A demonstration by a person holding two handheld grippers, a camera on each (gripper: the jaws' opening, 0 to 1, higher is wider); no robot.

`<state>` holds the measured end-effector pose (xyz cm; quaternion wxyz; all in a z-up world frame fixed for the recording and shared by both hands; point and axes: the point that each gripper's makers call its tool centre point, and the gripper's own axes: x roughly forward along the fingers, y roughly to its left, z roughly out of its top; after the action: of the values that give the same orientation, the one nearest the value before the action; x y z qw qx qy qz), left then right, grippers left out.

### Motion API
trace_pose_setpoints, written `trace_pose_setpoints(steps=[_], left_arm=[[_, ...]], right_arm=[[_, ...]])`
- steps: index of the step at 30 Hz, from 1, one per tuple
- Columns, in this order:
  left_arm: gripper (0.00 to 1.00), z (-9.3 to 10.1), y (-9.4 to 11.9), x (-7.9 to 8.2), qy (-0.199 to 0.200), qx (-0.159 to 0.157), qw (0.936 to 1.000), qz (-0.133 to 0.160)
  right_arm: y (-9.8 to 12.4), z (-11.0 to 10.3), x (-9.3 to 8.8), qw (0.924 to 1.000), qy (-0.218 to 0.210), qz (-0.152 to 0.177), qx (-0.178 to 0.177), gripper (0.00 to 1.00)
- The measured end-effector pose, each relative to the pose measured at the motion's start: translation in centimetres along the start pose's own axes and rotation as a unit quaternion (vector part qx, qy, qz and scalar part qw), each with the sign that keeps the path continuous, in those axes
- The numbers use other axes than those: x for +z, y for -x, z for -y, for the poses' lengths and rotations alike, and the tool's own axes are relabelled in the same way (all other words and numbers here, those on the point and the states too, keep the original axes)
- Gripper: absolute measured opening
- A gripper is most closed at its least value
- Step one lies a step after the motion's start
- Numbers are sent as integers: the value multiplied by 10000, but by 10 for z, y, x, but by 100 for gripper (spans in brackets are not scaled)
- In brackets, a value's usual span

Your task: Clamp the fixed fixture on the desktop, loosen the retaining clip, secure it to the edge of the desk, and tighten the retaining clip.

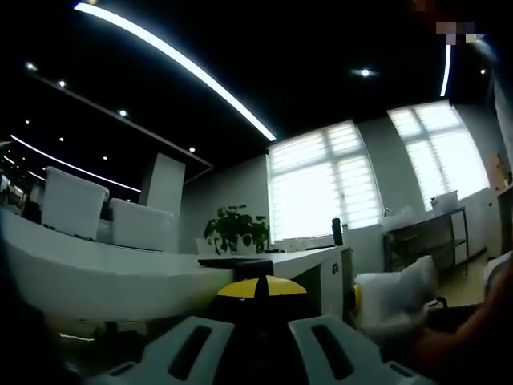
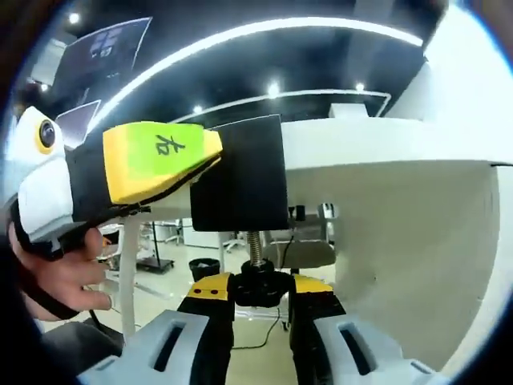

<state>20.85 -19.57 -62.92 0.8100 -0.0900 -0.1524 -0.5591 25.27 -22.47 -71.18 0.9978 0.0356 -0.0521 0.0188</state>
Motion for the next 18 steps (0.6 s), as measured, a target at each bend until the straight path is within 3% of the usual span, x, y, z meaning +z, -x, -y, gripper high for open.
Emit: trace_pose_setpoints(steps=[3, 6, 11, 15, 18], left_arm=[[3, 0, 0, 0, 3, -4, 10000, -16], [3, 1, 0, 0, 1, -20, 10000, -21], [3, 3, -2, -2, 37, -47, 10000, -33], [3, 4, -3, -2, 15, -75, 10000, -45], [3, 4, -3, -2, 12, -85, 10000, -37]], right_arm=[[-5, -4, 1, 9976, -40, 54, 691, 25], [-8, -8, 1, 9885, -171, 54, 1503, 25], [-15, -12, -3, 9572, -420, -167, 2860, 25], [-27, -7, -7, 9356, -528, -374, 3470, 25], [-32, -4, -9, 9301, -587, -375, 3606, 25]])
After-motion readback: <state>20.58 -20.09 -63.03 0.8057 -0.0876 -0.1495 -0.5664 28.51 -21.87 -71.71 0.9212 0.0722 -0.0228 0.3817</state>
